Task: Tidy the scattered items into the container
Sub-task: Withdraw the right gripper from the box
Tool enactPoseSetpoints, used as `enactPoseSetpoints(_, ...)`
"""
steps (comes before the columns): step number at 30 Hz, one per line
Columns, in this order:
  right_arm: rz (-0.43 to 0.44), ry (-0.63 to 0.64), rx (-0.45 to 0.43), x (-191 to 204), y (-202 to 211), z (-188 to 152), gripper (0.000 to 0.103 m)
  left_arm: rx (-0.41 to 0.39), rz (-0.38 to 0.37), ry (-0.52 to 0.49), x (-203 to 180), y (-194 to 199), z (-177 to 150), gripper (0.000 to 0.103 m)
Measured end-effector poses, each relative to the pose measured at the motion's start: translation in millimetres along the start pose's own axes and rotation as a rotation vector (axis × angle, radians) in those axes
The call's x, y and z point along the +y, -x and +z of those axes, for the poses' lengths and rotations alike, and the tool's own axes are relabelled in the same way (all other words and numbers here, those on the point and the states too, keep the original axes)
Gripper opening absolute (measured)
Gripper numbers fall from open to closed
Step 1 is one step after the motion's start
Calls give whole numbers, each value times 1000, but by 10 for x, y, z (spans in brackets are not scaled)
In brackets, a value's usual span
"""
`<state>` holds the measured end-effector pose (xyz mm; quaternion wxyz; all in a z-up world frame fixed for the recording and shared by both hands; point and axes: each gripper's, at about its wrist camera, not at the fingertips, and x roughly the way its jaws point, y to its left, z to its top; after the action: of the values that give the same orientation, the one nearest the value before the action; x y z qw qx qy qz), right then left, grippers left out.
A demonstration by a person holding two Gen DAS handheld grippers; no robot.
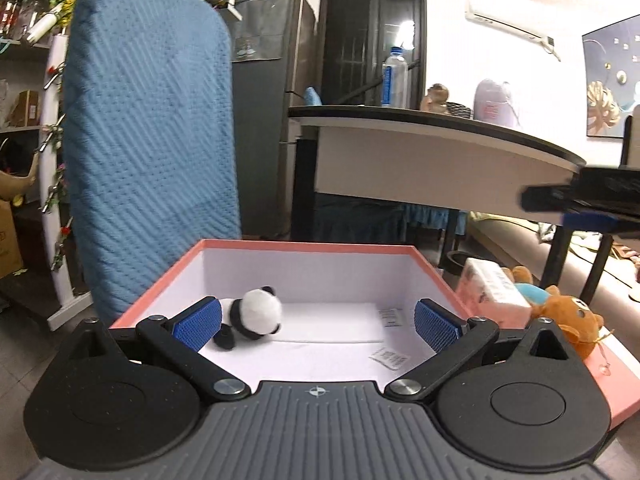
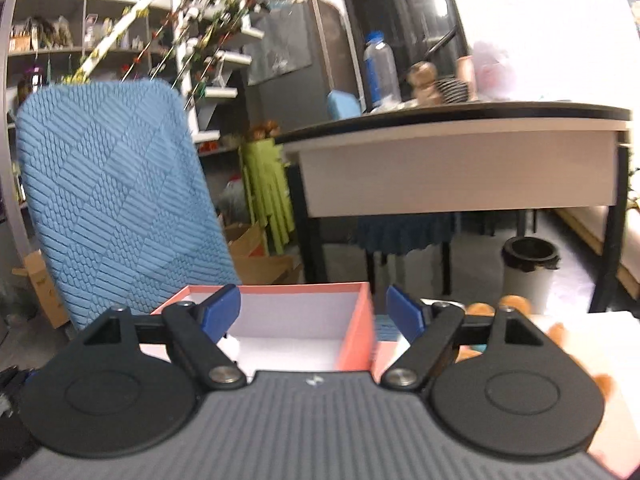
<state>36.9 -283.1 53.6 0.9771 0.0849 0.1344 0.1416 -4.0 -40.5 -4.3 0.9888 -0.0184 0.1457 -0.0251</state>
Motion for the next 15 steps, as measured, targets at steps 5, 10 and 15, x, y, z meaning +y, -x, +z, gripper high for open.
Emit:
enactPoseSetpoints(5,-57,-6,-68,-322,479,-257,85,-8,-24,12,-157,-25,-15,103)
enactPoseSetpoints(10,-87,-62,-106,-586,760,-540,89,-12,-23,-56,-366,-49,-89,103)
enactPoseSetpoints(15,-111,-67,-104,-678,841,-688,99,-26,-34,-81,-471,-21,-135,103)
